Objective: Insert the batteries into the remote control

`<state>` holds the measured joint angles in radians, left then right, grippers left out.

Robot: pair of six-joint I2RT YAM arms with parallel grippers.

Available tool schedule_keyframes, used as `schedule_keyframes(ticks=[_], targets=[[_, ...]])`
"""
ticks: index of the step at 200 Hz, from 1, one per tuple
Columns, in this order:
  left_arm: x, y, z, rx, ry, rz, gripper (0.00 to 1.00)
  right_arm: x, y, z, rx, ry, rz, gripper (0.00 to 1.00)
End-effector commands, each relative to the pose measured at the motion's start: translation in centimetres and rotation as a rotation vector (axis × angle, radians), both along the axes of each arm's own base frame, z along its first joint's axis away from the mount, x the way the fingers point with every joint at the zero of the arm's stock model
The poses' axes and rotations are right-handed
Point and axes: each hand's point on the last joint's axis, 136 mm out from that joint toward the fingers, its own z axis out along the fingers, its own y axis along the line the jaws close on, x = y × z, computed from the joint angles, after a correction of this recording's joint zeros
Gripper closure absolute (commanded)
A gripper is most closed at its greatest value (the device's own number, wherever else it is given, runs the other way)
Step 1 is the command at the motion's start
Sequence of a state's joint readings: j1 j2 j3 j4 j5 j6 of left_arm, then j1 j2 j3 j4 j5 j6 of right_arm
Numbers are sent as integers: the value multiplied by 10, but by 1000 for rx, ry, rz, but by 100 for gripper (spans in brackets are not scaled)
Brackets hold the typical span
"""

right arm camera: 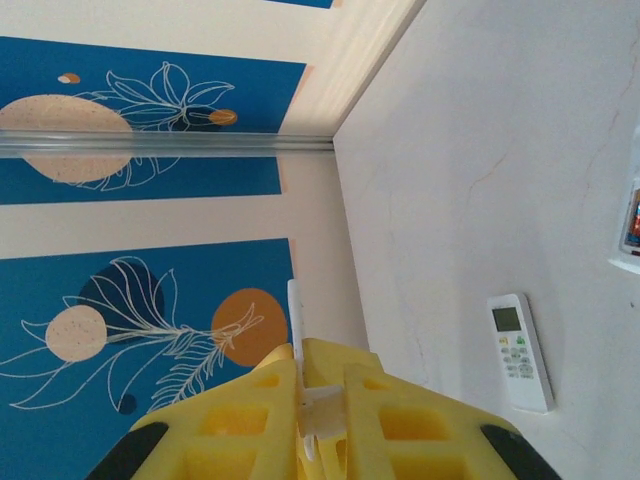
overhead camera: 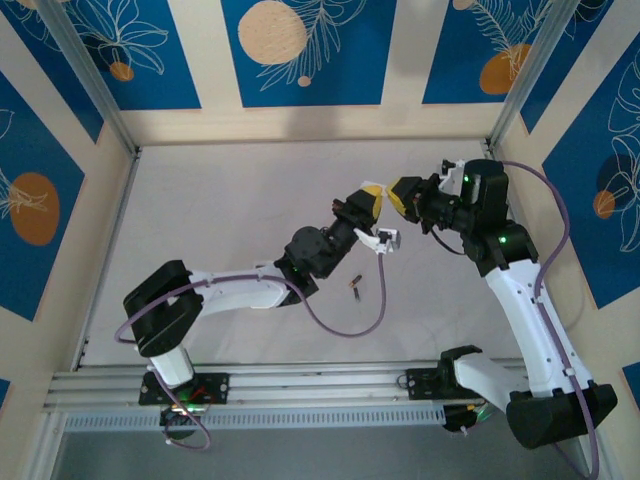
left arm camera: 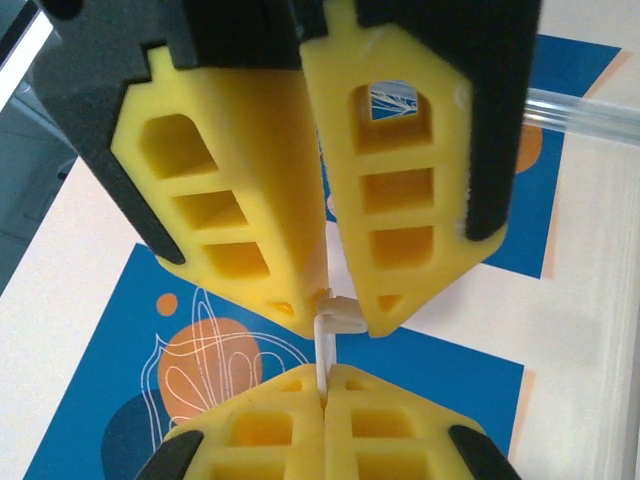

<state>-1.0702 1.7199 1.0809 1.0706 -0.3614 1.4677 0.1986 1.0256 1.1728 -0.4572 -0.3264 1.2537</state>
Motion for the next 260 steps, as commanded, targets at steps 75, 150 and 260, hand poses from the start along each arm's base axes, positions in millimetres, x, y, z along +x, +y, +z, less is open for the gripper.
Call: schedule_keyframes(ticks=[75, 150, 260], targets=[[-3, -15, -4, 15, 51, -32, 100, 4, 11, 15, -40, -75, 120, 89], [-23, 8, -17, -59, 373, -159, 35, 30, -1, 13, -297, -294, 277, 90], [-44, 133, -64, -112, 1085, -190, 3, 57, 57, -147, -623, -295, 1021, 86]])
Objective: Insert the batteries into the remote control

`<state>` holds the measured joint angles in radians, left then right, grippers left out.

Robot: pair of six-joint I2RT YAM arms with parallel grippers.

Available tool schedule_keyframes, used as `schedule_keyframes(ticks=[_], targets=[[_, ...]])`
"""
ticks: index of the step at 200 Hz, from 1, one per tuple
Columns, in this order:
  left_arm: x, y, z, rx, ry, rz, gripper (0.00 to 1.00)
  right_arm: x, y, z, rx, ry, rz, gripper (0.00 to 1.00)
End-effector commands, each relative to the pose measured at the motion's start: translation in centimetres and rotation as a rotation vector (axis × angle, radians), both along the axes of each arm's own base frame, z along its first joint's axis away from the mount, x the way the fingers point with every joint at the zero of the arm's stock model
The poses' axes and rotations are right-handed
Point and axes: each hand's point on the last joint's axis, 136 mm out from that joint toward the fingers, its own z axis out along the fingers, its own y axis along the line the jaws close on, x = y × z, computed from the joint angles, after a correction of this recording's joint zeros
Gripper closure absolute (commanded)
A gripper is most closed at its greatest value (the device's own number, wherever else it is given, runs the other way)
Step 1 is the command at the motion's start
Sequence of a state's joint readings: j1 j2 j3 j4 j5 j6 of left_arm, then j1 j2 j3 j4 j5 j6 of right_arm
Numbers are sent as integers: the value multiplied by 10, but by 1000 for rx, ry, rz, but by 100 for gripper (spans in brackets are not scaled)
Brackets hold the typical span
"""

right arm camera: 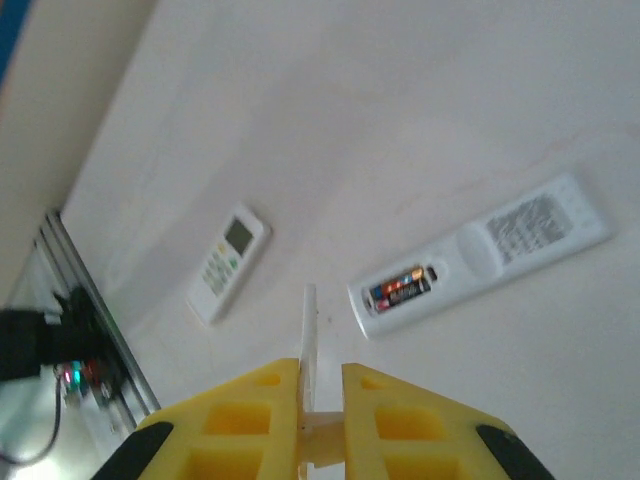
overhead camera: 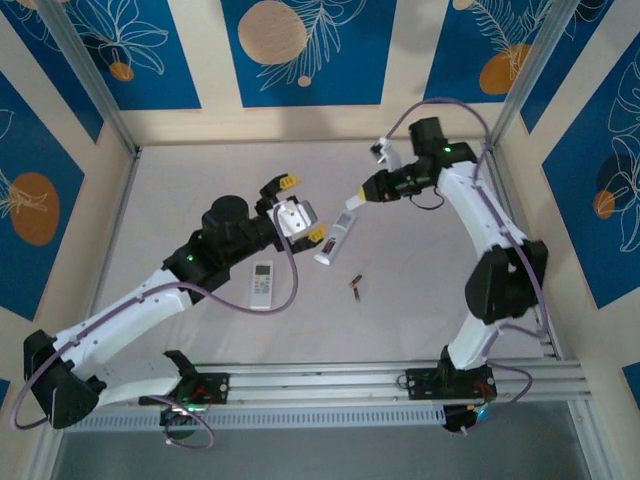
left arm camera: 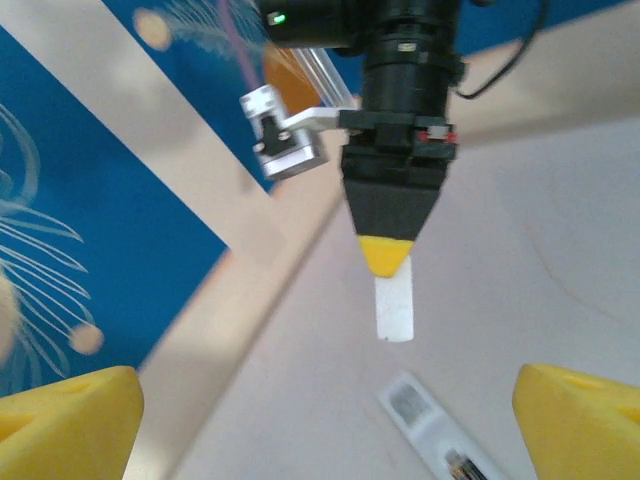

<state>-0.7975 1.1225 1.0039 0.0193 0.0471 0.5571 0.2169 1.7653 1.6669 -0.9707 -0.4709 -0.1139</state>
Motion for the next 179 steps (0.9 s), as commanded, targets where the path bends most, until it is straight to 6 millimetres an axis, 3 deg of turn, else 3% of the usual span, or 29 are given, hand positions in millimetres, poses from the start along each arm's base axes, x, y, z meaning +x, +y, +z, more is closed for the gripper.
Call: schedule_keyframes(ticks=[1, 38, 79, 116, 148, 179], targets=[[-17, 3, -44, 111, 148, -59, 3, -19, 16, -22, -36, 41, 183, 86], [-39, 18, -75, 292, 146, -147, 0, -21, 38, -67, -58, 153, 277, 86], [-38, 45, -118, 506, 82, -129, 0, -20, 60, -105, -156, 178, 344, 86], [-47, 49, -139, 549, -45, -193, 0, -24, 70, -115, -146, 175, 384, 86], [-52, 50, -148, 566, -46, -221, 0, -20, 62, -124, -188, 166, 395, 86], [-55, 51, -153, 591, -46, -242, 0, -13, 57, -120, -154, 168, 381, 86]])
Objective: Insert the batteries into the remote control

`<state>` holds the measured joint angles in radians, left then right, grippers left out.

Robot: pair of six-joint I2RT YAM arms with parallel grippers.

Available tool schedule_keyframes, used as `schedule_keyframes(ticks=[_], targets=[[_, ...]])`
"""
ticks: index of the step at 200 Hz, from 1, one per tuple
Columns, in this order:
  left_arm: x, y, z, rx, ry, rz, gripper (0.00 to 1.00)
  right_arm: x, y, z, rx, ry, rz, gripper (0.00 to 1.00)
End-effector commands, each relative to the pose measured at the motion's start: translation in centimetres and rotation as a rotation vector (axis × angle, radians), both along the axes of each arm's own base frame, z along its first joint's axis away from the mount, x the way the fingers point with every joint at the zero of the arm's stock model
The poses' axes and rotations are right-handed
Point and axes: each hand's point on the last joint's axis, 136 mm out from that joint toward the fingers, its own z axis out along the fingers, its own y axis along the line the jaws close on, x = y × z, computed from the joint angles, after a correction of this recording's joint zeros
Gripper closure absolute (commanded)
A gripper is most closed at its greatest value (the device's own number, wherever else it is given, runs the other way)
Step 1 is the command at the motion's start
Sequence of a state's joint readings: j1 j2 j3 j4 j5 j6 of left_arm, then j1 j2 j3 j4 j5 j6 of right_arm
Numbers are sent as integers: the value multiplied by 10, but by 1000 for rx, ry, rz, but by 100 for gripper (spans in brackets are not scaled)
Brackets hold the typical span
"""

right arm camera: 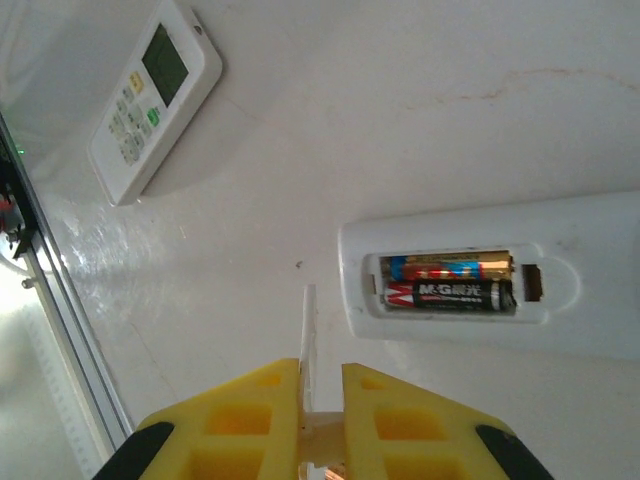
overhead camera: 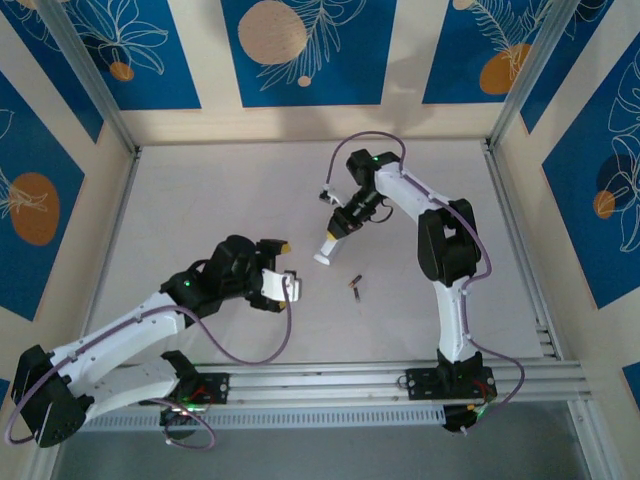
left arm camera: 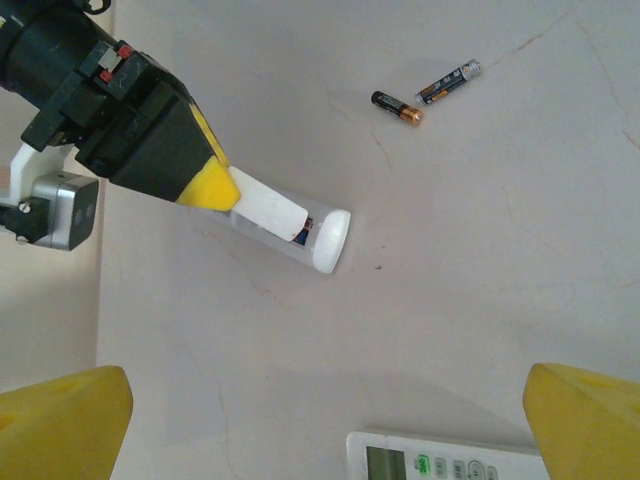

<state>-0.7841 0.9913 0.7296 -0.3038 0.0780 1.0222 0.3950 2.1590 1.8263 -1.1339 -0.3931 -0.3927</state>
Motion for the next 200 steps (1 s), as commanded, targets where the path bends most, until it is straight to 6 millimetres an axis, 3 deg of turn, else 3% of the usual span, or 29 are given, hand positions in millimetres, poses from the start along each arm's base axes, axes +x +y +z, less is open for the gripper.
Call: schedule_keyframes(ticks=[1, 86, 200], targets=[[-2, -1, 3, 2, -30, -49, 0, 6, -3, 4, 30, 1, 7, 86], [-7, 0, -3, 24, -29, -79, 0, 12, 3, -13, 25, 29, 40, 86], [-7, 0, -5, 29, -32, -82, 0, 0, 9, -27, 53, 106, 58, 86]])
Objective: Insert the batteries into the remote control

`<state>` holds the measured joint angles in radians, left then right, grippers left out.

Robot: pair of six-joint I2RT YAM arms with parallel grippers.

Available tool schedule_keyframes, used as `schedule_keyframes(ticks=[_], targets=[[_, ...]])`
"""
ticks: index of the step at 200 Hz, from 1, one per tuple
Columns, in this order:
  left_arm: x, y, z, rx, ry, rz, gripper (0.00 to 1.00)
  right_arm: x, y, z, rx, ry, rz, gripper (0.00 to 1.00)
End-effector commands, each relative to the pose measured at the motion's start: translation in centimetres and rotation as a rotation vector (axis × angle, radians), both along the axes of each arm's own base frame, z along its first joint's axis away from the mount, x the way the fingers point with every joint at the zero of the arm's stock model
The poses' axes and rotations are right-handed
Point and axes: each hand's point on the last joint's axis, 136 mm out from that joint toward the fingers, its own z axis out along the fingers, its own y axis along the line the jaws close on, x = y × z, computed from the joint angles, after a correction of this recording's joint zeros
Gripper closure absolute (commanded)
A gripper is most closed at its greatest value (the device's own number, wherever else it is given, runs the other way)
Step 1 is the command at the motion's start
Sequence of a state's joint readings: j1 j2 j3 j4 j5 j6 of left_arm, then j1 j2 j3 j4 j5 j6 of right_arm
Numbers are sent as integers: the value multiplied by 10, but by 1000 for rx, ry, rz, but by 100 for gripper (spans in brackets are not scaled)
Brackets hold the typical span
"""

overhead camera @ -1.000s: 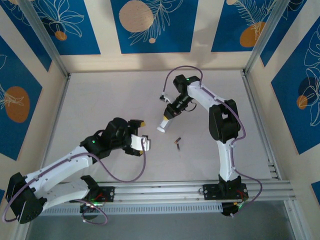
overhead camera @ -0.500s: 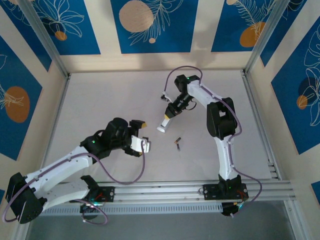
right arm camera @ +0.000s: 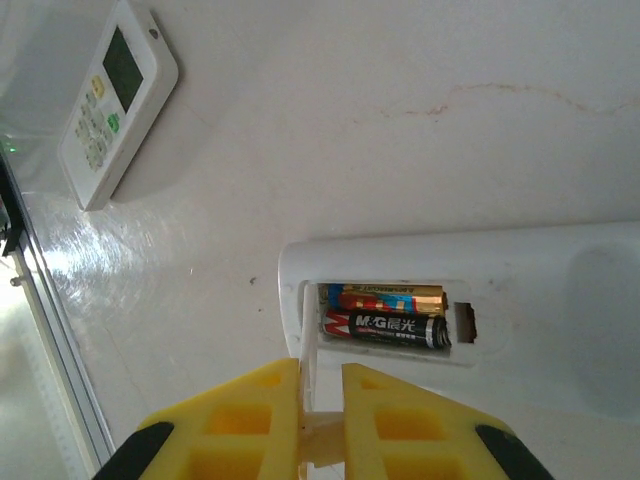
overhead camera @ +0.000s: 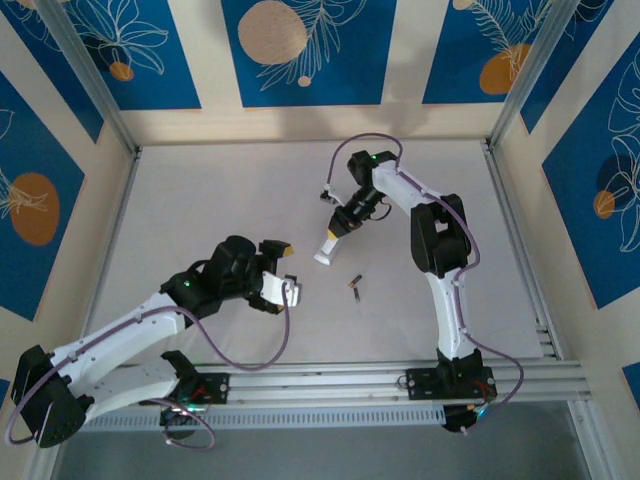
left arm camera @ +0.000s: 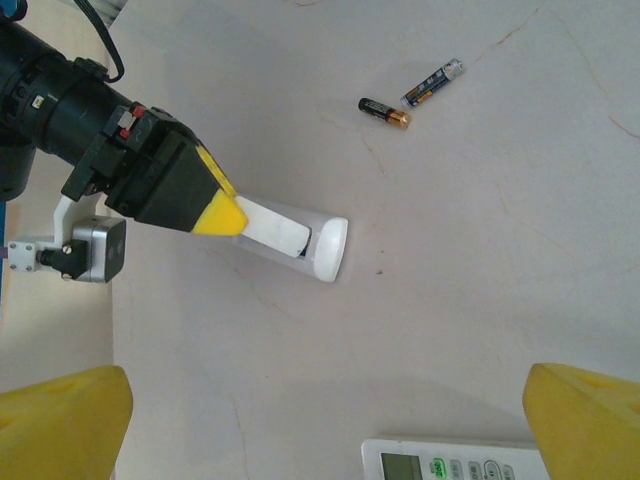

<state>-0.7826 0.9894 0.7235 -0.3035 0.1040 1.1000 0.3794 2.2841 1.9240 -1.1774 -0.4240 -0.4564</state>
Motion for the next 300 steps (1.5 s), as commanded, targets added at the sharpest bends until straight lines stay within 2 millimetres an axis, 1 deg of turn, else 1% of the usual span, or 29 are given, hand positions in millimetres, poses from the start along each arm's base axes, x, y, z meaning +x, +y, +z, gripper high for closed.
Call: schedule_keyframes(ticks=[1, 30, 61, 100, 137, 151, 188, 244, 281, 300], targets=[[-3, 2, -3, 1, 5, -16, 0, -12, 7, -4, 37, 67, 24, 86], [-3, 2, -3, 0, 6, -17, 0, -17, 9, -5, 48, 90, 30, 86], [-3, 2, -4, 1, 3, -16, 0, -18, 9, -12, 33, 106, 29, 86], [-3, 2, -4, -2, 4, -17, 0, -19, 2, -26, -41, 98, 32, 86], [-3, 2, -4, -2, 4, -20, 0, -16, 2, -21, -47, 88, 19, 85], [-3, 2, -4, -2, 4, -19, 0, -17, 2, -23, -62, 94, 12, 82], [-4, 1, -4, -5, 6, -21, 0, -20, 1, -28, -87, 111, -15, 78], [-4, 1, -3, -7, 5, -21, 0, -8, -2, -14, -88, 47, -53, 68], [-4, 1, -3, -7, 6, -23, 0, 0, -2, -7, -98, 2, -75, 57], [-4, 1, -2, -10, 4, -23, 0, 8, -3, -3, -116, -44, -93, 52]])
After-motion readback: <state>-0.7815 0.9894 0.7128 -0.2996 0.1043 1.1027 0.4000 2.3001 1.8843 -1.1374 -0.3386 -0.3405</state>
